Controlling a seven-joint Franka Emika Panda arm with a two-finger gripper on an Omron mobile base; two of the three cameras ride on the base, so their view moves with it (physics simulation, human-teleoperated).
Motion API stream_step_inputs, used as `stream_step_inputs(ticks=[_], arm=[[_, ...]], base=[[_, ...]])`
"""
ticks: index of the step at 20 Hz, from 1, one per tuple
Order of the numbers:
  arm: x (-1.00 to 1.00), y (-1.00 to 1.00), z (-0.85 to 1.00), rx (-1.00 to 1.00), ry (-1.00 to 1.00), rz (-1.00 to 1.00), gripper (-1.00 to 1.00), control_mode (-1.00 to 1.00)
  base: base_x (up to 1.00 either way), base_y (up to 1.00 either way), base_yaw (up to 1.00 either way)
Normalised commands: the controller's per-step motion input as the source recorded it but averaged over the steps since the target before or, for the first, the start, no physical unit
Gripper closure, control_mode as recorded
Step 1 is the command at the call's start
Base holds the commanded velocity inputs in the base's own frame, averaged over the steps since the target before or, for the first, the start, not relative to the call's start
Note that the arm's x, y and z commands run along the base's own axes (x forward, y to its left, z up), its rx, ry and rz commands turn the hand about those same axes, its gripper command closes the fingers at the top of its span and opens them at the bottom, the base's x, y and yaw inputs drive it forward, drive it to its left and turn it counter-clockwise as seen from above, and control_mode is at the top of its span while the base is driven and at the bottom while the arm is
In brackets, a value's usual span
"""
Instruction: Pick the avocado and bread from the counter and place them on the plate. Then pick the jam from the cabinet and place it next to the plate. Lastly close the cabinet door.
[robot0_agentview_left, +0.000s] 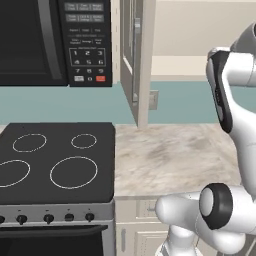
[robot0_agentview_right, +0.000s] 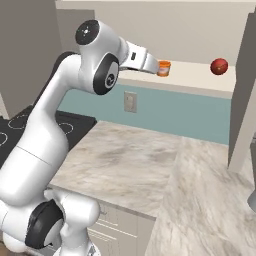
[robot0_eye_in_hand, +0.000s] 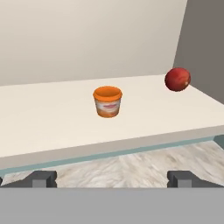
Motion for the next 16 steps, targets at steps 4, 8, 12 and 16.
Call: stream_step_inputs(ticks=[4, 8, 12, 16], arm=[[0.18, -0.09, -0.05, 0.0, 0.02, 0.0, -1.0, -1.0], [0.18, -0.09, -0.06, 0.0, 0.01, 0.0, -1.0, -1.0], [0.17, -0.06, -0.11, 0.0, 0.0, 0.0, -1.0, -1.0], [0.15, -0.05, -0.11, 0.0, 0.01, 0.0, -1.0, -1.0]], base=[[0.0, 0.0, 0.0], [0.0, 0.0, 0.0], [0.0, 0.0, 0.0], [0.0, 0.0, 0.0]])
